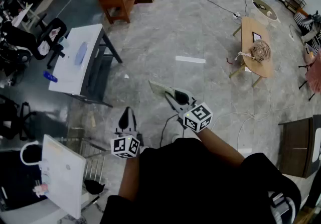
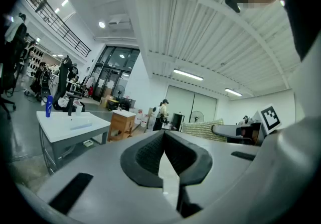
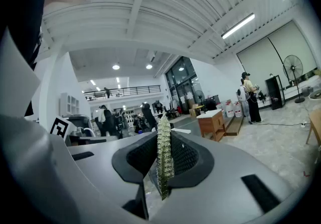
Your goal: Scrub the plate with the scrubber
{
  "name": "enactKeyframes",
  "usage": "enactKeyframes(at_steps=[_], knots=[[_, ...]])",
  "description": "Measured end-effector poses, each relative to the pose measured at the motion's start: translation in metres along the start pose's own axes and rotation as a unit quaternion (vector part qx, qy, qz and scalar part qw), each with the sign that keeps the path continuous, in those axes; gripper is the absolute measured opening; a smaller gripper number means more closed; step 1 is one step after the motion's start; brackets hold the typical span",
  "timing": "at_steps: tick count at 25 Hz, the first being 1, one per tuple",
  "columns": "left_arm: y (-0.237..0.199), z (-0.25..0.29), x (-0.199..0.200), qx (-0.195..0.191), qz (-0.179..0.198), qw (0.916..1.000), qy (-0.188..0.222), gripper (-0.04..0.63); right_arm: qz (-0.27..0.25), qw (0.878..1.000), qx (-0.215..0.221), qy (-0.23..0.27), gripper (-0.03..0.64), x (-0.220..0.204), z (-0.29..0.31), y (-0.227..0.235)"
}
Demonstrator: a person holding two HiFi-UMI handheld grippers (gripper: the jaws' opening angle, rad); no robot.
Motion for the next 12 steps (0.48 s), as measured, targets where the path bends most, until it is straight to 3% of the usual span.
enactKeyframes(at_steps=[5,9,12], knots=[[0.01,0.015,-0.01,0.001,-0.001,1.0,0.001,0.005,-0.026,1.0,0.007,0.002,0.054,0.003,-0.006,0.013],[0.02,0.017,-0.016,0.015,-0.001,0.9999,-0.001,0.005,0.053,0.997,0.056,0.001,0.057,0.005,-0.012,0.018],[0.024,0.012,-0.029,0.031,-0.004,0.9994,-0.016,0.005,0.064,0.995,0.08,-0.003,0.06,0.001,-0.019,0.009]])
Point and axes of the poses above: the fingertips, and each gripper's own axes: z forward along the fingers, y to its right, x out of its top, the point moved 7 cm from there along -z, backward along the fingers, and after that the axes turned 7 degrees about -z, right-handed, at the moved point
